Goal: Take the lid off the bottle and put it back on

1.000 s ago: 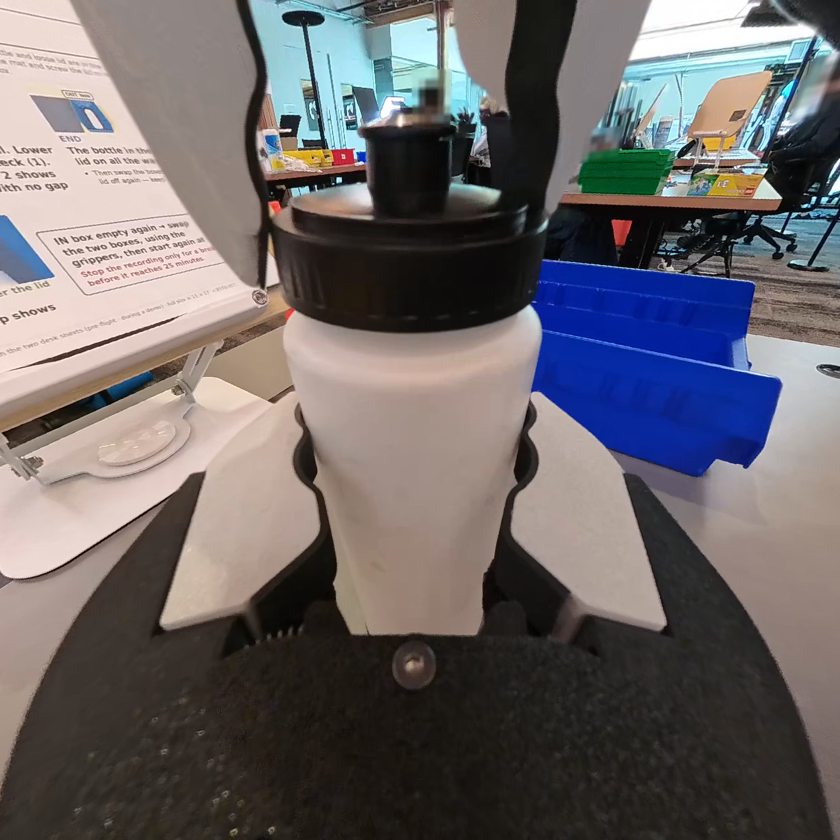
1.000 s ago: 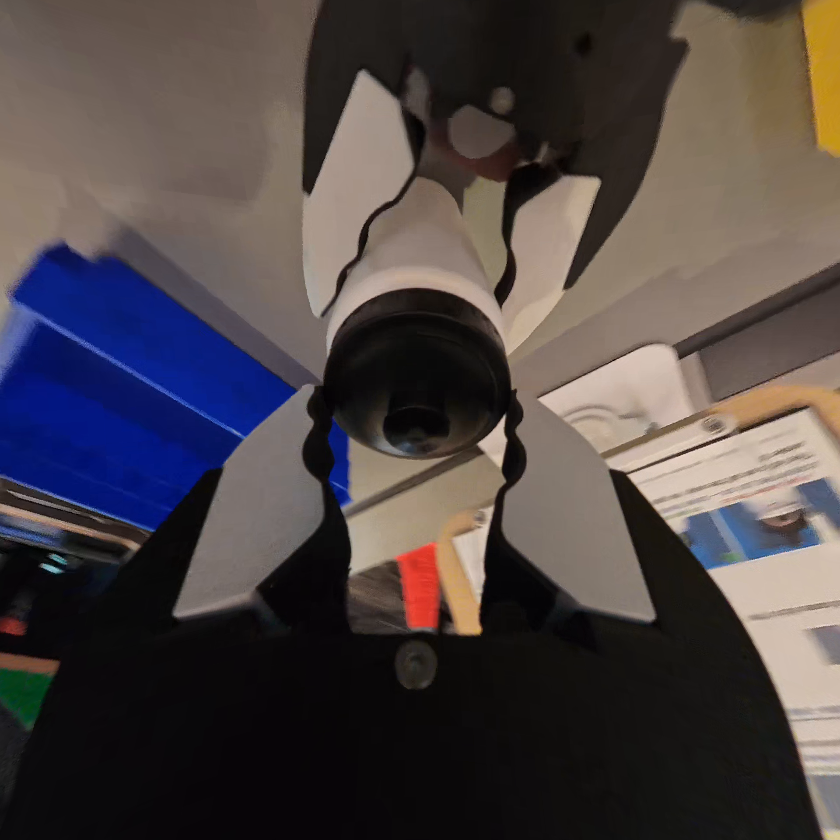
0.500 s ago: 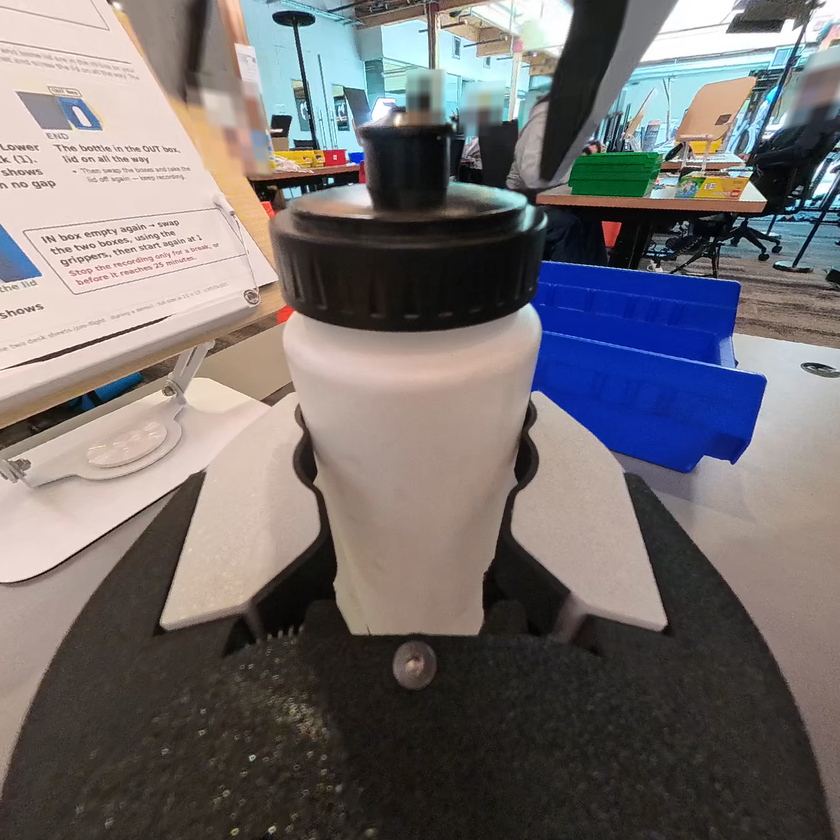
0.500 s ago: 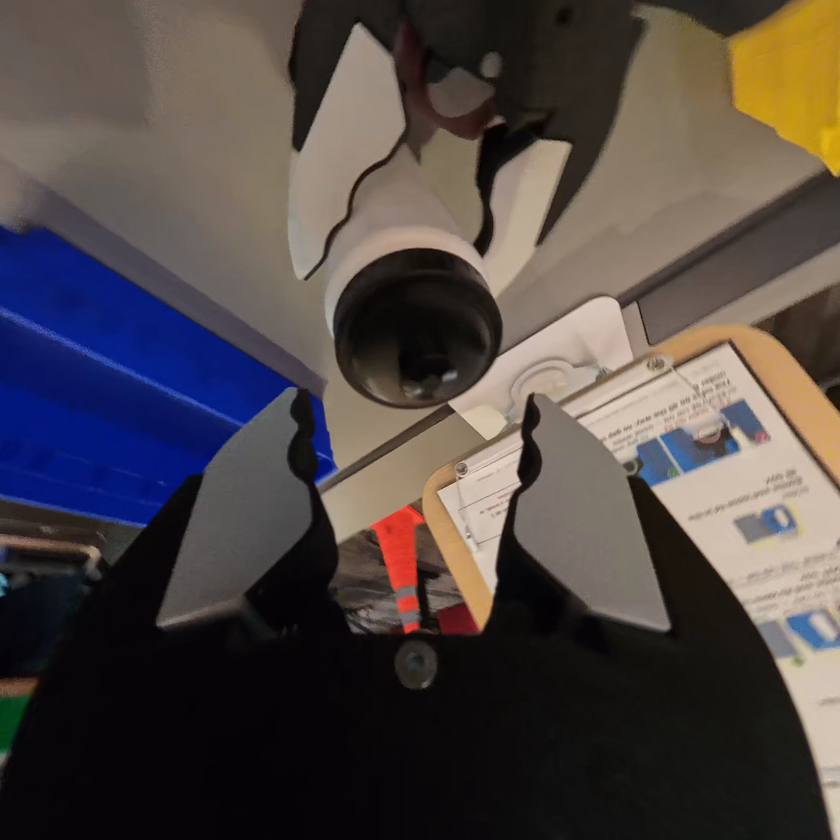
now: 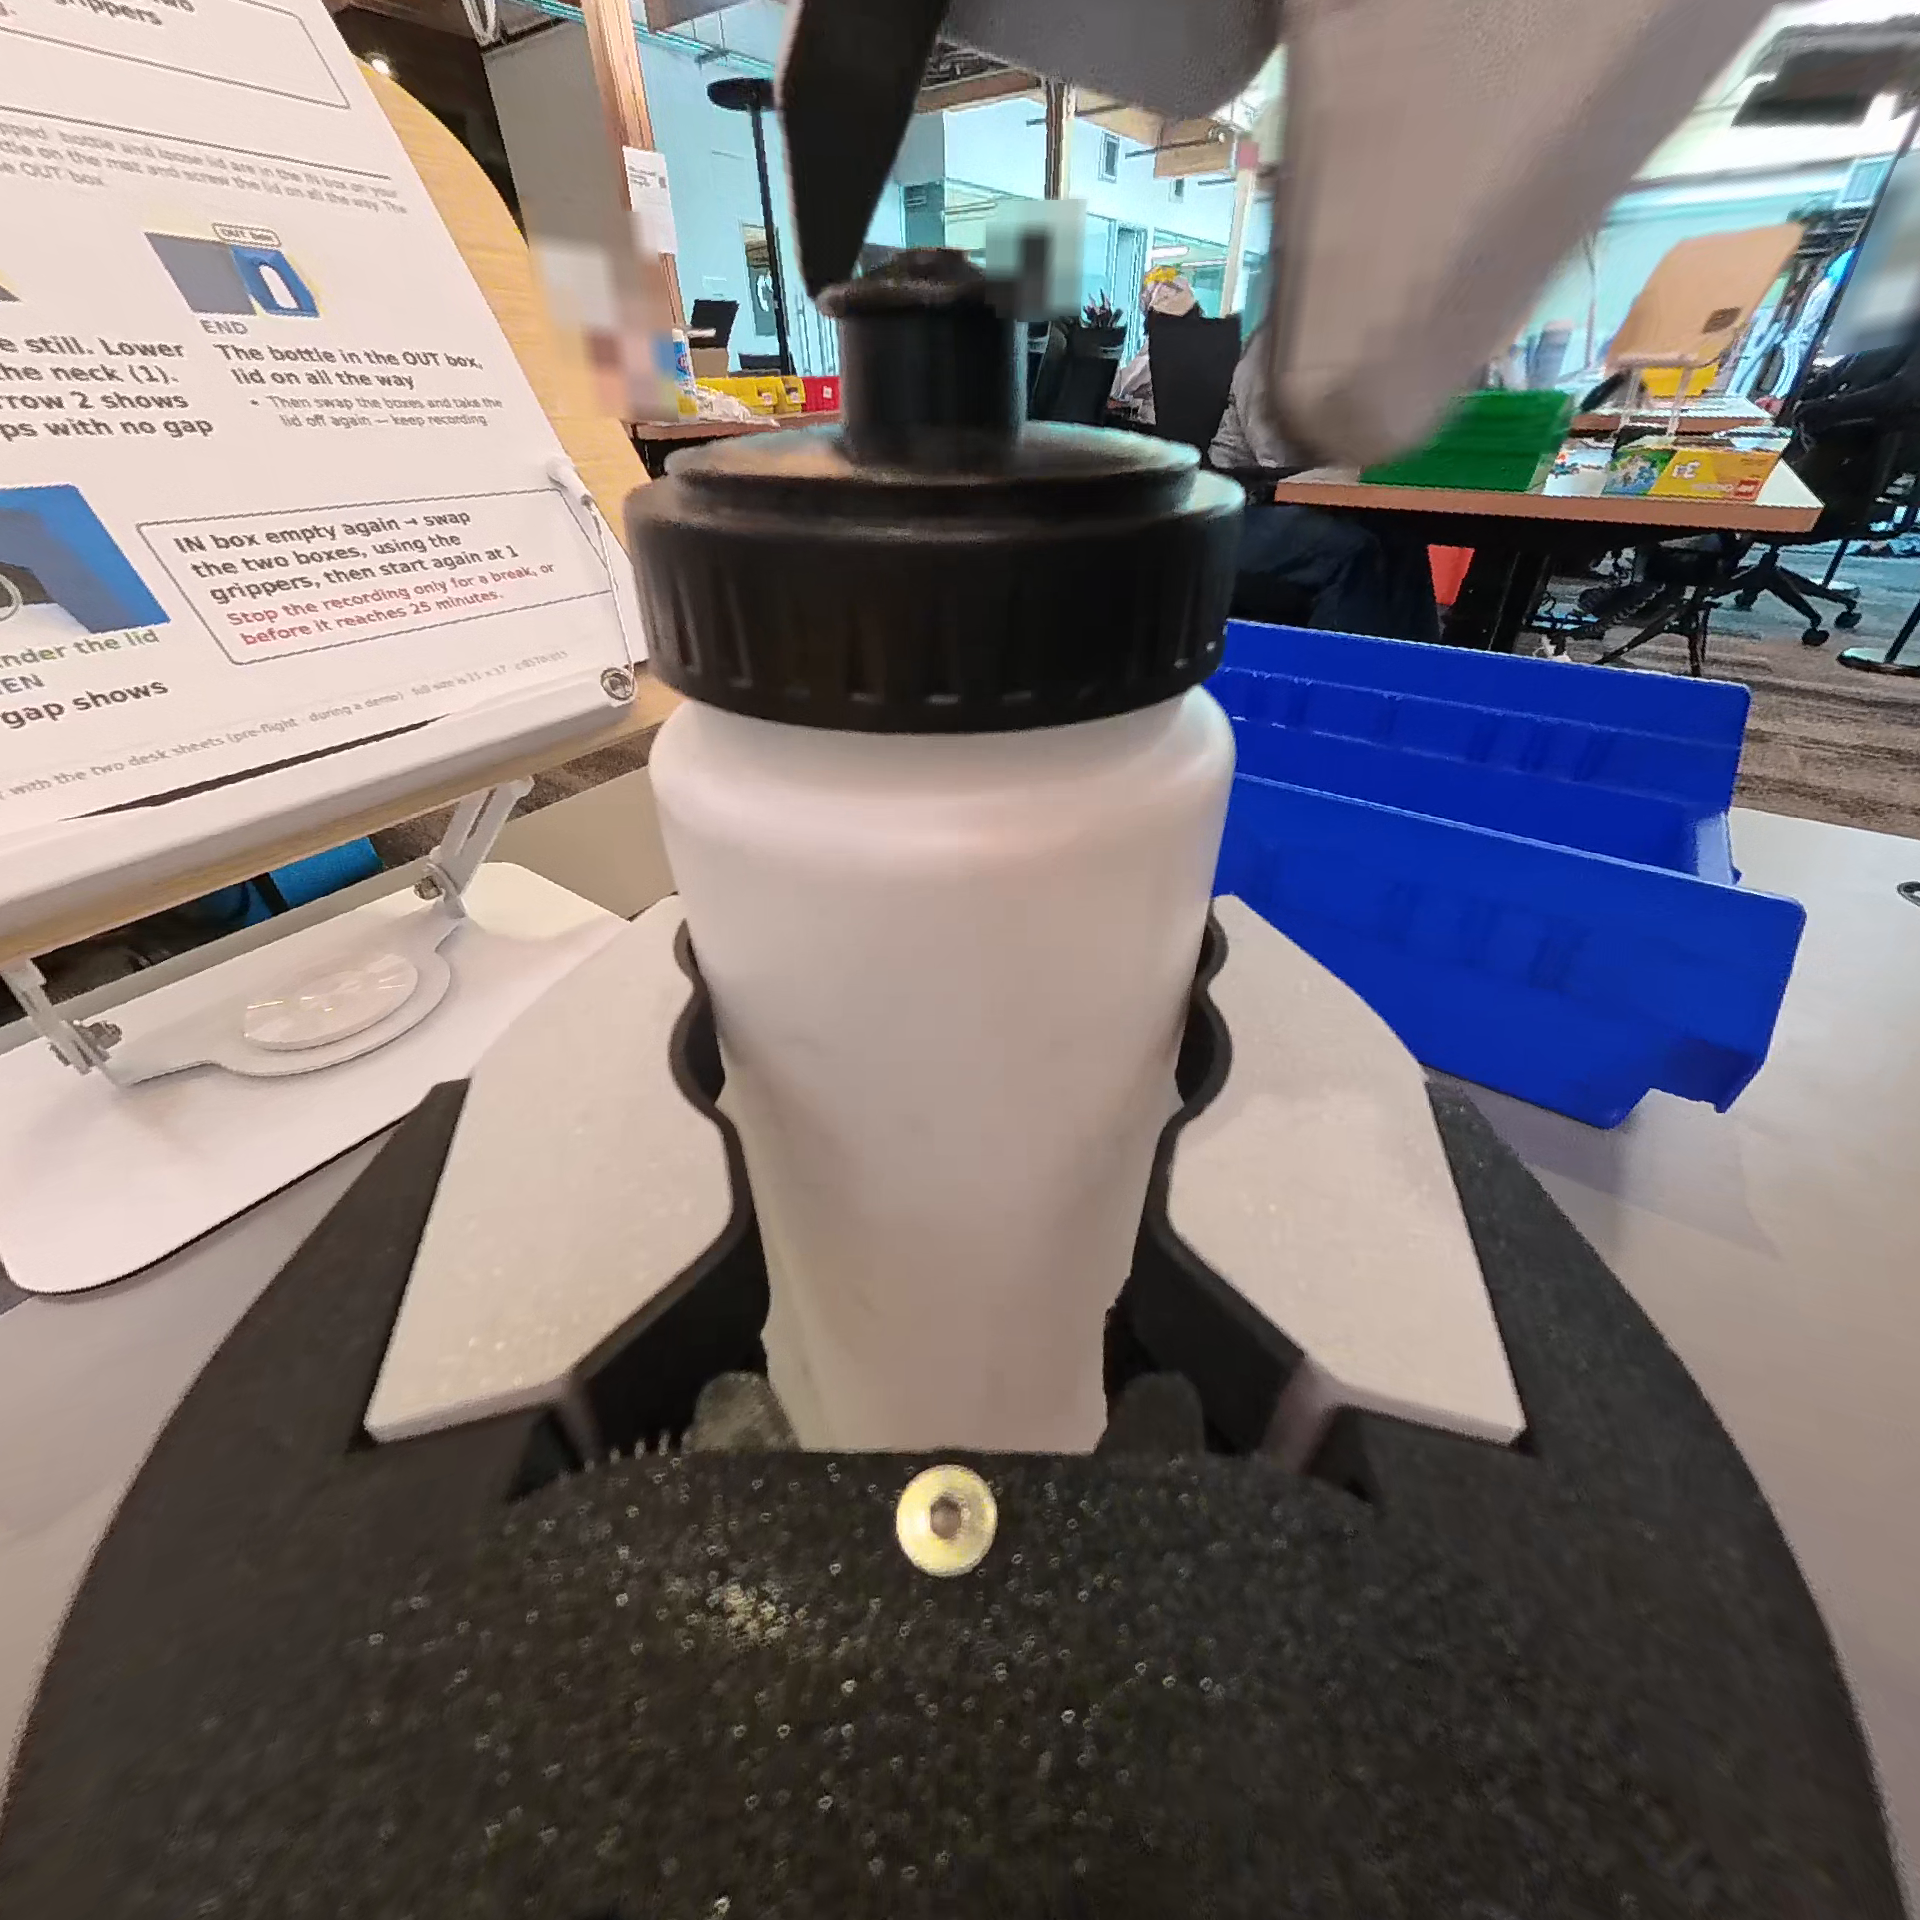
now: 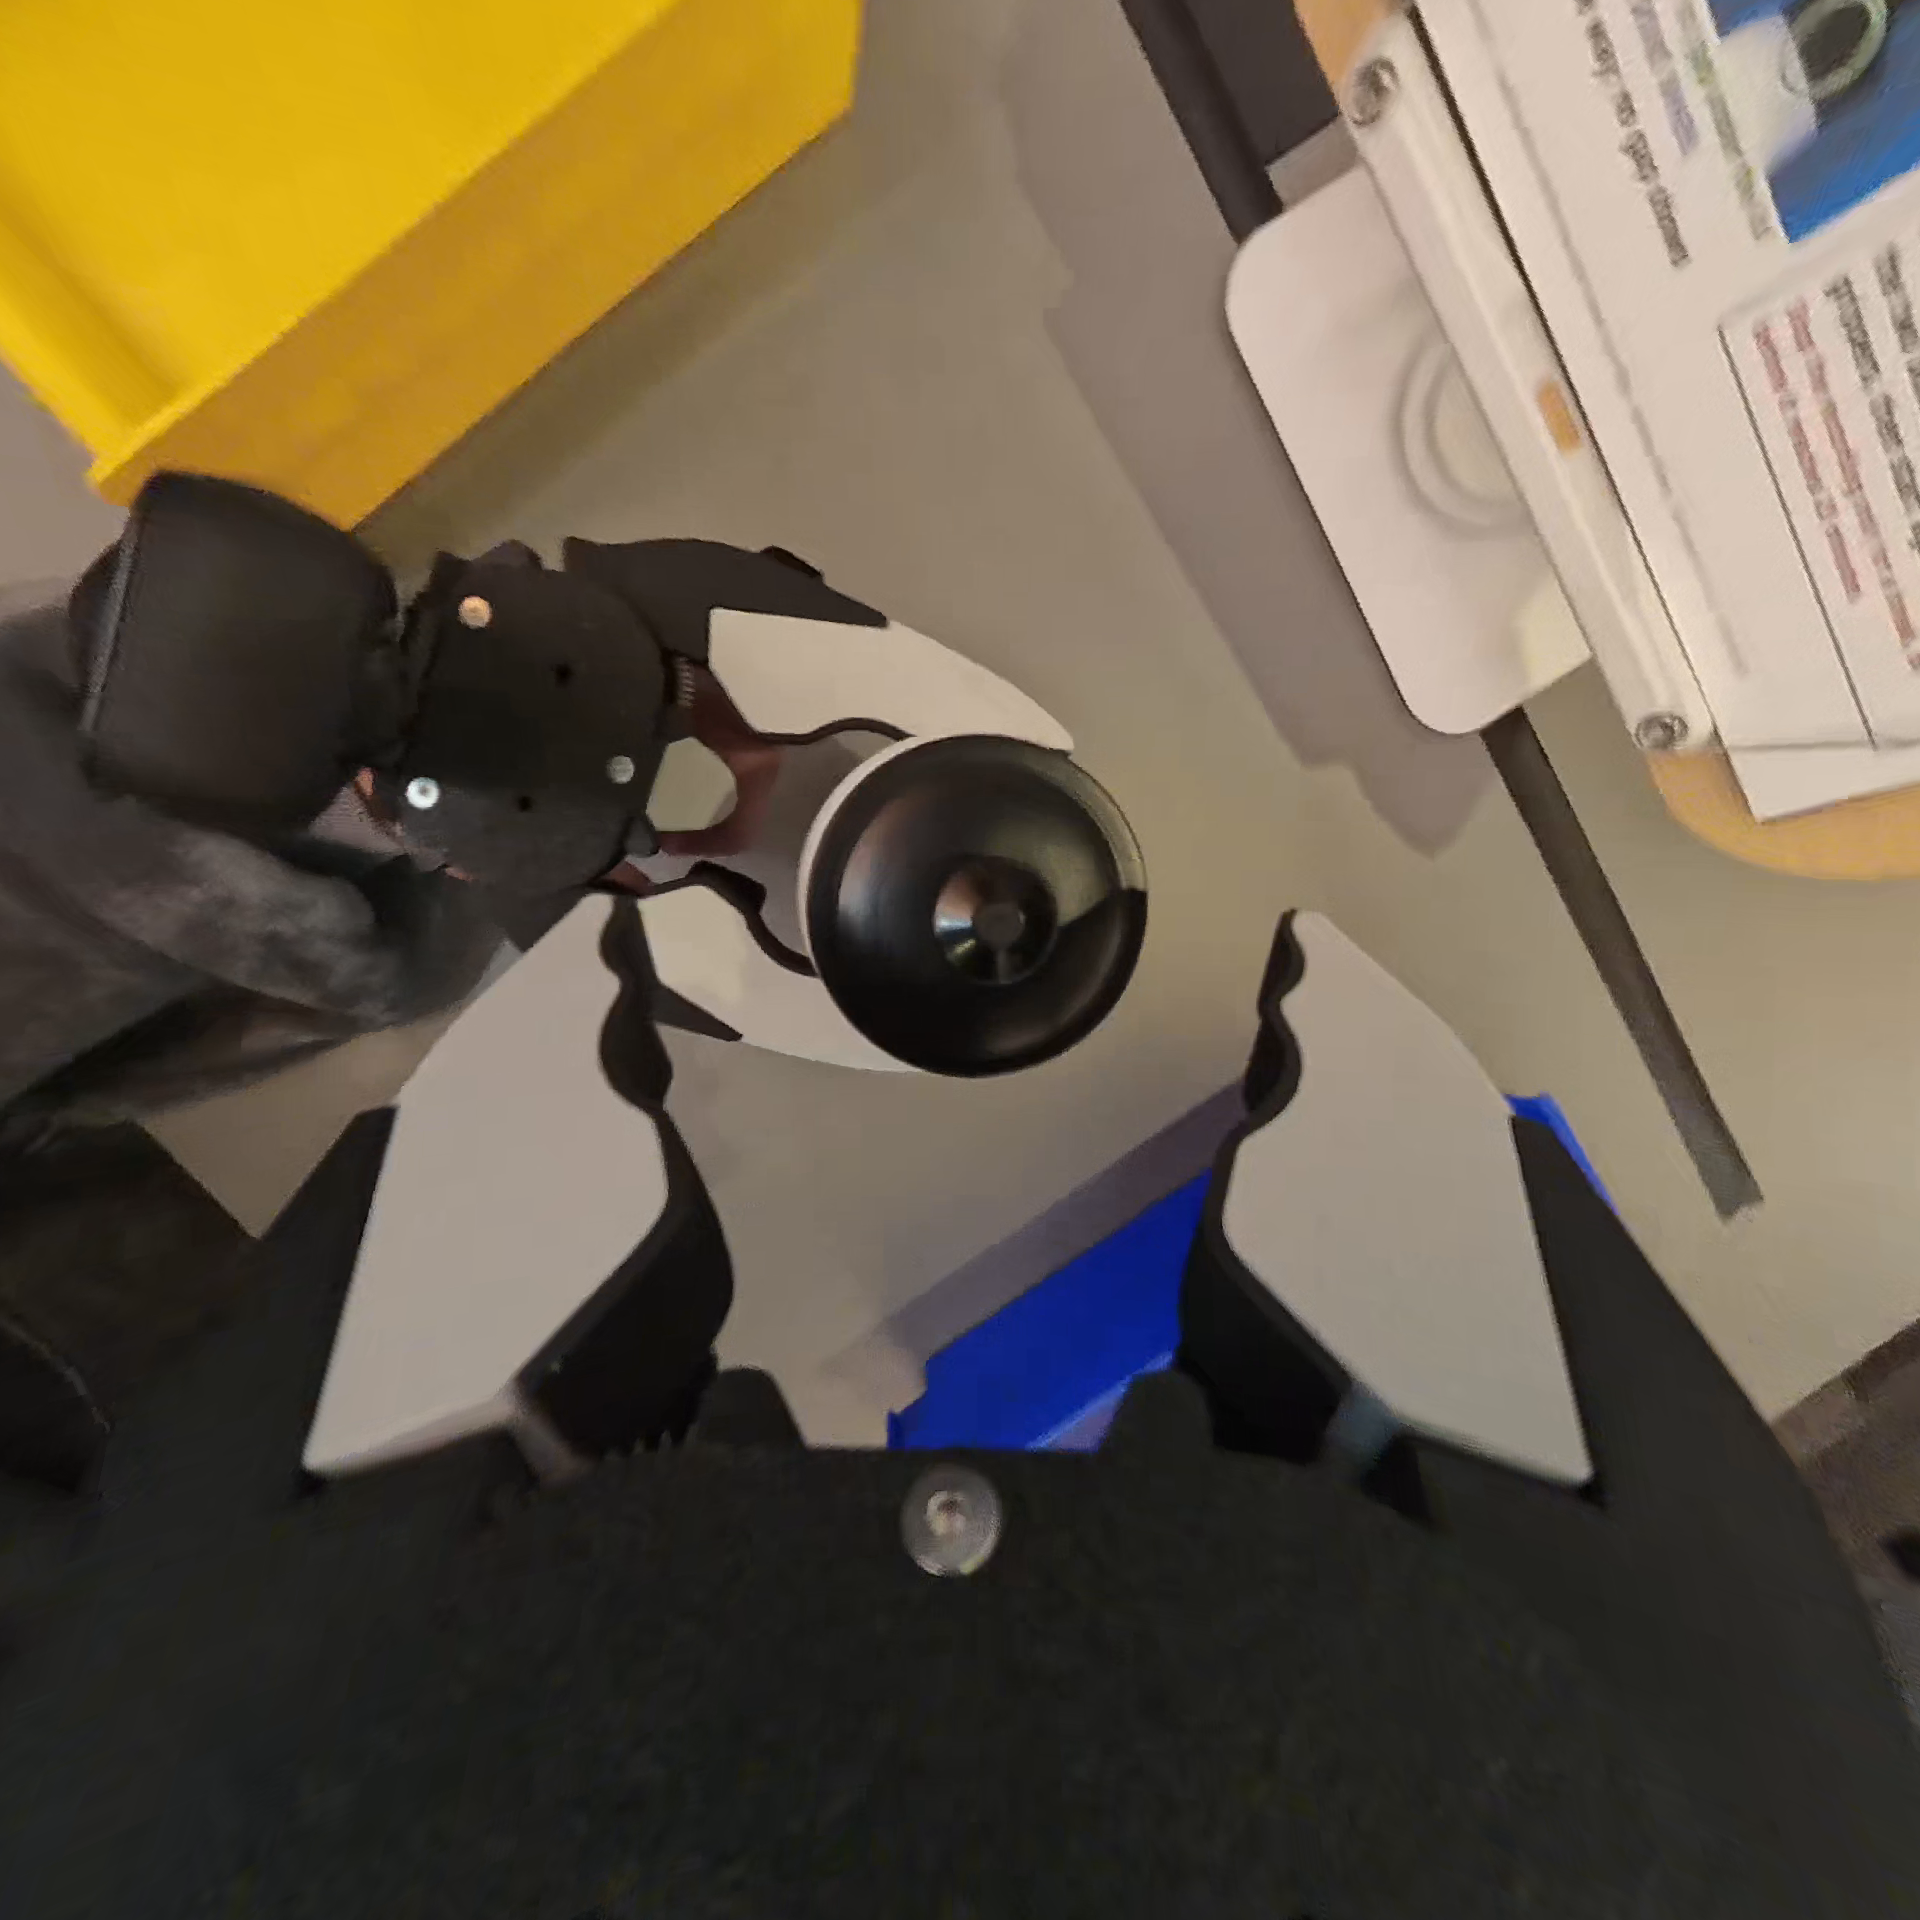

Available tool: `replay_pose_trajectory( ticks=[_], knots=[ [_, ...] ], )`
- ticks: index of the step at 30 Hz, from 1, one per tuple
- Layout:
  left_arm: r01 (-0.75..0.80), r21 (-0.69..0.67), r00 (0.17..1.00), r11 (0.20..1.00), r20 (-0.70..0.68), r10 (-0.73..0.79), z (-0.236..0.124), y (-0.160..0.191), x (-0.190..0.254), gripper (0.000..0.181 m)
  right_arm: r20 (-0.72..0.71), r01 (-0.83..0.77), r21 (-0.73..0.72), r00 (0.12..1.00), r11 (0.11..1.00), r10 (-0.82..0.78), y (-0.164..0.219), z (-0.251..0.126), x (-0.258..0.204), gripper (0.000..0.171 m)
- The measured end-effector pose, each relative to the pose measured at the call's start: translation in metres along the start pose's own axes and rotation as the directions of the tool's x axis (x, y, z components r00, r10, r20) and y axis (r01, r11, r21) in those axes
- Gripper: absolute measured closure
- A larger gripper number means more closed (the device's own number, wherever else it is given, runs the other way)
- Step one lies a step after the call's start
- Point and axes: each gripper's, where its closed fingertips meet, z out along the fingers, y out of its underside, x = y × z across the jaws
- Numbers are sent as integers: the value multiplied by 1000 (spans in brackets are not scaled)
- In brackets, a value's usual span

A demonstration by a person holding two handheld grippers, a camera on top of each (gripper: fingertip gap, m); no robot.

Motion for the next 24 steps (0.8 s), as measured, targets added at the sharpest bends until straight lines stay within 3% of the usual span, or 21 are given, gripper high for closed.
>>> replay_pose_trajectory(
  ticks=[2, 9, 11, 12, 15, 18, 21, 24],
  knots=[
    [1, 0, 1000, 1000, 1, -1, 0, 0, 0, 95, -40, -61, -28, 997, 998, 60, 3, 2, 9, 74],
    [-6, -11, 1000, 1000, 1, 6, -1, 0, 3, 95, -31, -181, -151, 983, 972, 178, 16, 20, 10, 74],
    [-6, -14, 1000, 1000, -1, 6, -2, 0, 4, 95, 38, -197, -175, 978, 965, 206, 15, 21, -2, 96],
    [-8, -16, 1000, 1000, -2, 8, -2, 0, 4, 95, 40, -189, -186, 979, 964, 199, 16, 21, -2, 96],
    [-10, -18, 1000, 1000, -9, 10, -3, 0, 5, 95, 56, -34, -232, 997, 972, 48, 17, 19, -3, 97],
    [-7, -21, 1000, 1000, -13, 7, -2, 1, 5, 95, 48, 229, -267, 973, 936, -224, 16, 17, -2, 97],
    [2, -19, 1000, 1000, -22, -3, -3, 0, 4, 95, 48, 546, -284, 829, 788, -557, 13, 18, -1, 97],
    [-8, -22, 999, 1000, -40, 7, -3, 1, 6, 95, 114, 754, -270, 643, 599, -757, 14, 16, -4, 97]
  ],
)
